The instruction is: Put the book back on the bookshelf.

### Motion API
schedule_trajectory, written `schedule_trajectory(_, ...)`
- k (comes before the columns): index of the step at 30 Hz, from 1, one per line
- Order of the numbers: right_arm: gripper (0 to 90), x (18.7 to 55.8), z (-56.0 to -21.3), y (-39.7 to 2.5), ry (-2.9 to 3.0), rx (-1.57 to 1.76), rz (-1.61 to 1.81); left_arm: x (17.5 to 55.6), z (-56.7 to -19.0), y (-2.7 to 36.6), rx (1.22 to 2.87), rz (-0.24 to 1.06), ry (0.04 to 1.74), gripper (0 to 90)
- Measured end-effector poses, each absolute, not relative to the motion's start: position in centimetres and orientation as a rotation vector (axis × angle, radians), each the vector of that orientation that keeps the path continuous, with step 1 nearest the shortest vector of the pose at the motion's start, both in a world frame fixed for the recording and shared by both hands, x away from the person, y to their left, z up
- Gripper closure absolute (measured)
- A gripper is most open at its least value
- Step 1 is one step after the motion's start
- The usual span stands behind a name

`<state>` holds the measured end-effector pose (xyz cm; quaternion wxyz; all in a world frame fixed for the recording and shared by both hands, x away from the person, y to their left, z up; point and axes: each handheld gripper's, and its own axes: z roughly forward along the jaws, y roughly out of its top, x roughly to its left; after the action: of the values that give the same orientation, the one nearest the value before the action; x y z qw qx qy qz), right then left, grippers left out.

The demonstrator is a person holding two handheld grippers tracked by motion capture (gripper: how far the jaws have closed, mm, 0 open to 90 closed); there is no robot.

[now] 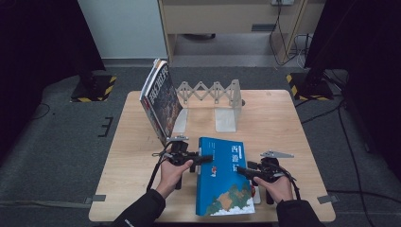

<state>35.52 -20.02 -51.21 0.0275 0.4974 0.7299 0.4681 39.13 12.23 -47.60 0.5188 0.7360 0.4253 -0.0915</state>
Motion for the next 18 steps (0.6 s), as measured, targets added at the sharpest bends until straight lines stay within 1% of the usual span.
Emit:
schedule_trajectory(3, 41.4, 35.5, -51.1, -19.9, 2.260, 1.534, 1.478, 39.0, -47.4, 12.1, 1.758, -0.219, 1.019, 53.9)
schedule_trajectory(5, 43.4, 35.6, -51.1, -19.9, 2.255, 1.528, 1.505, 39.0, -47.1, 12.0, 1.757, -0.218, 1.008, 54.3)
schedule_trajectory(18, 43.6, 35.7, -50.4, -20.1, 2.240, 1.515, 1.529, 38.8, -46.2, 11.7, 1.745, -0.216, 0.989, 56.2)
